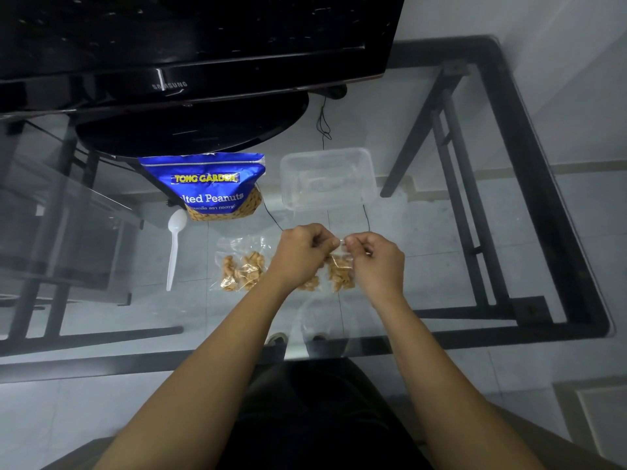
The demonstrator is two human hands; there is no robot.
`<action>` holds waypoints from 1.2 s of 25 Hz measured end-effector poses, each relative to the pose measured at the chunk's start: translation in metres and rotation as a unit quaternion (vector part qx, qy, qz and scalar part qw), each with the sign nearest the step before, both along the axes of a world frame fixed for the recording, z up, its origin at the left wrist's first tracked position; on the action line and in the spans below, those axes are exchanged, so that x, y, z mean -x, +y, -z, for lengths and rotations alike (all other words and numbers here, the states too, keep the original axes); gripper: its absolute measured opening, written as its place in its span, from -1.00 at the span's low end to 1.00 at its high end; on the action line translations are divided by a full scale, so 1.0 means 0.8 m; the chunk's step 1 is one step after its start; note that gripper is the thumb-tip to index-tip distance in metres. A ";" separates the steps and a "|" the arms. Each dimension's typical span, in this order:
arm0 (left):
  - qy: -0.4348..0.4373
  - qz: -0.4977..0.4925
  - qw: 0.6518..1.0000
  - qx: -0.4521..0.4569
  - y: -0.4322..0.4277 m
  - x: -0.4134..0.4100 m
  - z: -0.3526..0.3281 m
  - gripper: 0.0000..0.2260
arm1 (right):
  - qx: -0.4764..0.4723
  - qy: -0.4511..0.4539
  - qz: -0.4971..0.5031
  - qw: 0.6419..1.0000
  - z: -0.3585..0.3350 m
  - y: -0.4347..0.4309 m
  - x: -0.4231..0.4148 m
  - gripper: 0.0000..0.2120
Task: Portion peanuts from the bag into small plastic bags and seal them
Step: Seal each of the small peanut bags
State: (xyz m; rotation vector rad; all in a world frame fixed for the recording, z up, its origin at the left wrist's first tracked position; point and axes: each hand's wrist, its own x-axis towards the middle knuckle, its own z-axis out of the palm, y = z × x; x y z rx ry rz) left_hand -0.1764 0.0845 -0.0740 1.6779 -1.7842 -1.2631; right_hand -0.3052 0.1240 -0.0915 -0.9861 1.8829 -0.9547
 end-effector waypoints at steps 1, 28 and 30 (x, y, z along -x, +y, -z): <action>-0.001 -0.001 1.000 -0.002 0.000 -0.003 0.000 -0.88 | -0.001 0.002 -0.001 1.000 0.000 -0.001 0.000 -0.90; -0.177 -0.018 0.984 0.014 0.054 0.009 0.047 -0.77 | -0.027 0.220 -0.089 0.971 0.054 -0.022 0.007 -0.77; -0.212 0.013 0.977 0.033 0.052 0.008 0.041 -0.72 | -0.024 0.233 -0.083 0.969 0.050 -0.022 0.009 -0.73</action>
